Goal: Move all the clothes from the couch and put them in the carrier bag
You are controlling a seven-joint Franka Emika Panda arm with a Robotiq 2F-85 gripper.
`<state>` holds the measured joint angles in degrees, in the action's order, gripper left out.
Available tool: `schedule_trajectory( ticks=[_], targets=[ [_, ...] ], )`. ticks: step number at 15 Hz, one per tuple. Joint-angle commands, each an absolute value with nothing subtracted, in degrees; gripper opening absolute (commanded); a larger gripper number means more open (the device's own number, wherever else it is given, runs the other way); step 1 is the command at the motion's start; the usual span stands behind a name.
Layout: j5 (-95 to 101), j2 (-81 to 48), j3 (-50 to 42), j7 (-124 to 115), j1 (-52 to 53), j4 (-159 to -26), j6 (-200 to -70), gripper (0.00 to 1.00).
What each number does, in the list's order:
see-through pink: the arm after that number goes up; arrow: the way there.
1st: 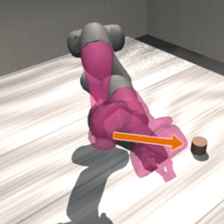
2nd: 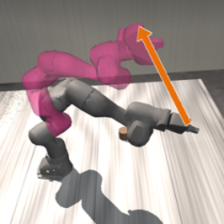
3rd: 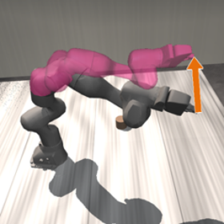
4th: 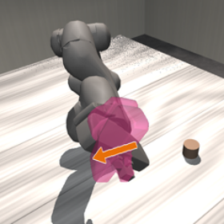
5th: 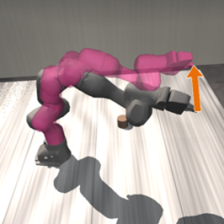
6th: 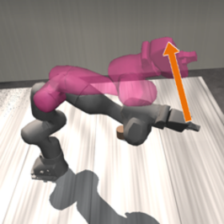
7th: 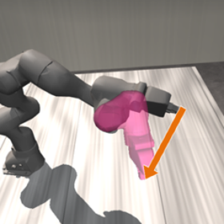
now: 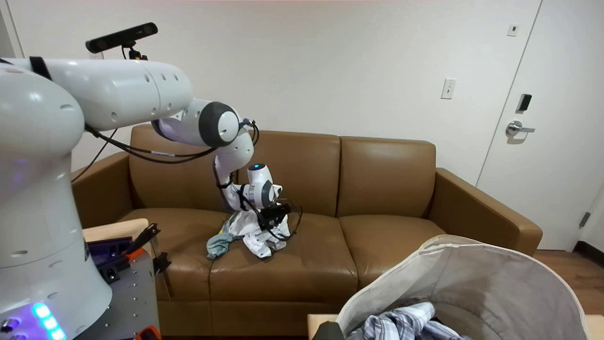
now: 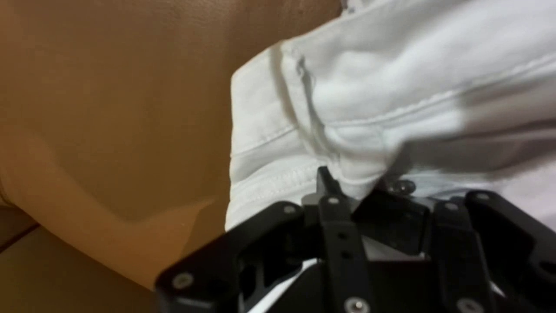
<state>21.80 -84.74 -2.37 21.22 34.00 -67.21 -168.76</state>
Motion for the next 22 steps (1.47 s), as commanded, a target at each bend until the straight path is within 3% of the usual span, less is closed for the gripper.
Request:
schedule_trajectory(
  ticks=[1, 8, 10, 13, 20, 21, 22],
  targets=[
    [23.4, -84.7, -1.7, 20.2, 33.2, -66.9, -168.4, 0.03],
    [23.4, -84.7, -1.6, 20.2, 33.4, -66.8, -168.4, 0.05],
    [22.1, -79.9, -4.7, 18.9, 34.8, -72.1, -170.2, 0.07],
    [21.8, -71.7, -13.0, 10.4, 39.5, -80.4, -174.0, 0.04],
    [23.2, -58.9, -41.8, -8.5, 61.7, -95.5, -173.2, 0.04],
    [22.0, -63.9, -36.0, -4.4, 55.5, -87.5, -173.1, 0.04],
    [21.9, -62.5, -38.0, -5.1, 57.4, -89.0, -172.8, 0.04]
  ],
)
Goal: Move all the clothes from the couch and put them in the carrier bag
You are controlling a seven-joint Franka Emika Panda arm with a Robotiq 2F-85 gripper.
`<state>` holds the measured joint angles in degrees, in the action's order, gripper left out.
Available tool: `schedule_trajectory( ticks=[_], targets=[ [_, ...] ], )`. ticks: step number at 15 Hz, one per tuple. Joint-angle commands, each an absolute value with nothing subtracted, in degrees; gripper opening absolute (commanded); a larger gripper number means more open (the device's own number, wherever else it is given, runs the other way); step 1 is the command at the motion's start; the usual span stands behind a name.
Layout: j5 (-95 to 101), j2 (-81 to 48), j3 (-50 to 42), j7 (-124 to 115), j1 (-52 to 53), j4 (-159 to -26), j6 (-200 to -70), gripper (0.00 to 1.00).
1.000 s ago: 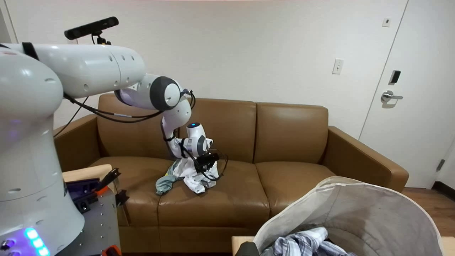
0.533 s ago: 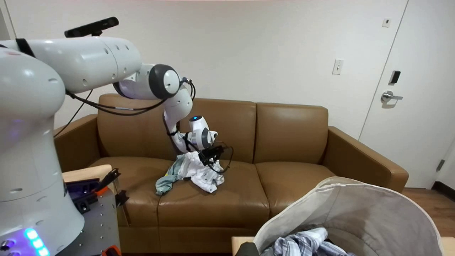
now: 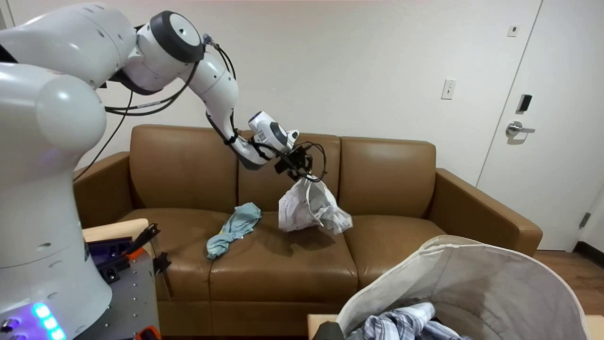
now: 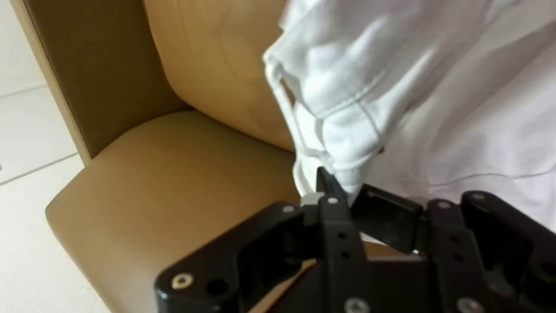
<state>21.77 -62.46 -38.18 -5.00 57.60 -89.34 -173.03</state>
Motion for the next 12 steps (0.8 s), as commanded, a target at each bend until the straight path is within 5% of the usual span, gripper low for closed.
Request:
schedule_trajectory(
  ticks=[1, 7, 12],
  targets=[
    [22.0, -62.2, -37.6, -5.1, 57.4, -89.0, -172.6, 0.04],
    [22.0, -64.5, -37.3, -5.2, 56.2, -87.4, -172.3, 0.06],
    [22.4, -59.6, -53.8, -10.7, 65.5, -95.8, -170.4, 0.05]
  ],
)
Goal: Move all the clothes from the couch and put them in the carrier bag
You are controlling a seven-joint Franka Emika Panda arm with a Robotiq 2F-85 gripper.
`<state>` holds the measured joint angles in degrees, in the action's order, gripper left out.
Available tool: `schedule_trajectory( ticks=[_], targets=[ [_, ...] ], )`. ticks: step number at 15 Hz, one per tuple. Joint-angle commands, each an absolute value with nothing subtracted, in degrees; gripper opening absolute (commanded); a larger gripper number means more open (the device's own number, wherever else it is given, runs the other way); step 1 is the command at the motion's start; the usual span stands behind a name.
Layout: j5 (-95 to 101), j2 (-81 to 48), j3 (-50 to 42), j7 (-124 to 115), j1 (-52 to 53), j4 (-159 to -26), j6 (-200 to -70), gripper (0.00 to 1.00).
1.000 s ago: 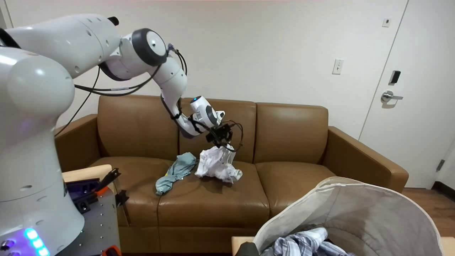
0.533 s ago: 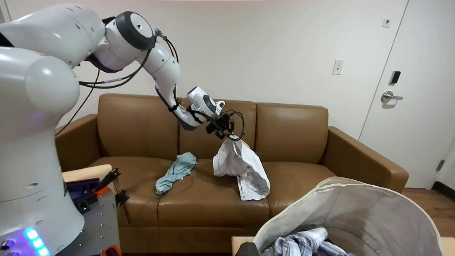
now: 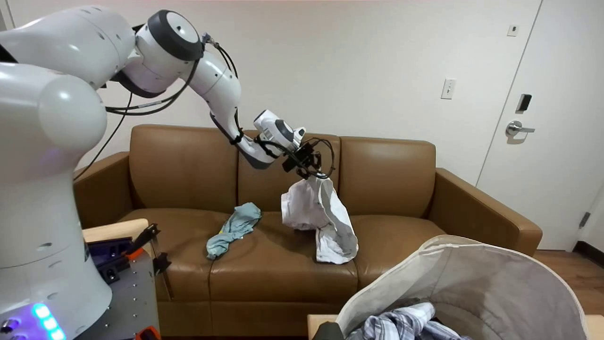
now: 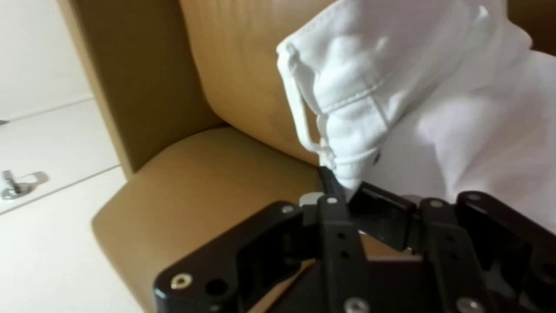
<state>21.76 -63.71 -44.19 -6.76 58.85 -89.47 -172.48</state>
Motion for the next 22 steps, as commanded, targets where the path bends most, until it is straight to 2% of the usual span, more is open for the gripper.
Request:
schedule_trajectory(
  ticks=[1, 7, 8, 9, 15, 18, 22],
  targets=[
    [22.6, -59.3, -58.0, -11.4, 67.9, -97.1, -169.6, 0.04],
    [24.5, -59.1, -82.0, -12.2, 84.7, -104.1, -159.0, 0.05],
    [22.3, -59.5, -75.4, -10.2, 78.4, -99.8, -161.4, 0.04],
    [22.2, -59.2, -77.6, -10.2, 80.4, -100.5, -160.8, 0.05],
    [22.5, -59.2, -74.4, -9.9, 78.4, -100.3, -161.1, 0.05],
    [23.2, -57.9, -78.0, -10.3, 80.3, -102.1, -161.8, 0.05],
    [21.2, -56.4, -89.2, -14.7, 87.3, -109.6, -162.1, 0.04]
  ],
)
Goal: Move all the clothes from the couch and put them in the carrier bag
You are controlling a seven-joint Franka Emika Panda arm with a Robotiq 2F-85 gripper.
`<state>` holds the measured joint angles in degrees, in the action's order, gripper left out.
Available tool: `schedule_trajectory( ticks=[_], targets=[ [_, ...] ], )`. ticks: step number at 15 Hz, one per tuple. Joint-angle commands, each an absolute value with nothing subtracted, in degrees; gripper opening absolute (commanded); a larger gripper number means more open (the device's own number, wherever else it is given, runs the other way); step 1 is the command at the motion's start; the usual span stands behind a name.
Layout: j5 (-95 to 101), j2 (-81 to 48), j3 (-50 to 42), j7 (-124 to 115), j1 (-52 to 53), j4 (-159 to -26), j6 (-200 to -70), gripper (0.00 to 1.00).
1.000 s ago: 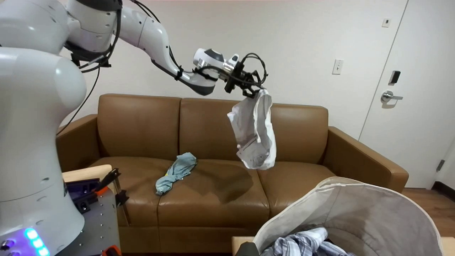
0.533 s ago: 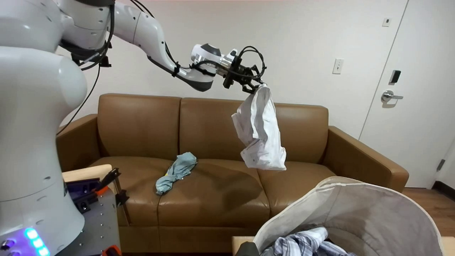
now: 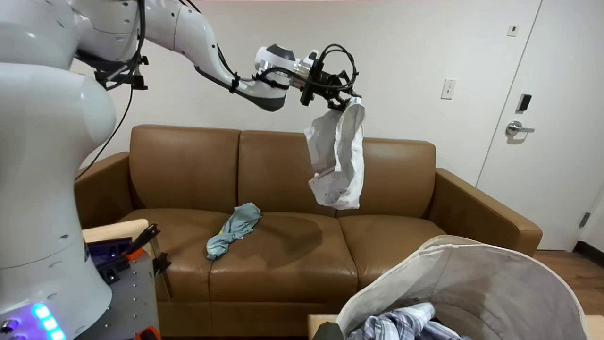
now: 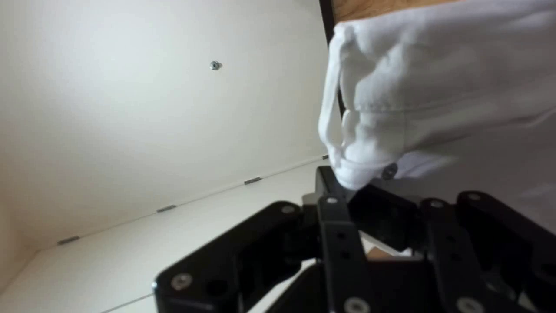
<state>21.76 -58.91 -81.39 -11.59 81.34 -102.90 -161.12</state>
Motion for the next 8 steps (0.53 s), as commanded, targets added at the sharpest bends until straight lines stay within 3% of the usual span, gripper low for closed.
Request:
schedule_trajectory(
  ticks=[1, 6, 8],
  targets=[
    [20.7, -56.6, -92.6, -15.2, 89.2, -111.8, -162.6, 0.04],
    [19.7, -57.4, -106.6, -9.8, 96.4, -123.5, -167.5, 0.04],
    [17.6, -58.4, -104.5, -8.4, 94.2, -121.1, -165.2, 0.05]
  ],
)
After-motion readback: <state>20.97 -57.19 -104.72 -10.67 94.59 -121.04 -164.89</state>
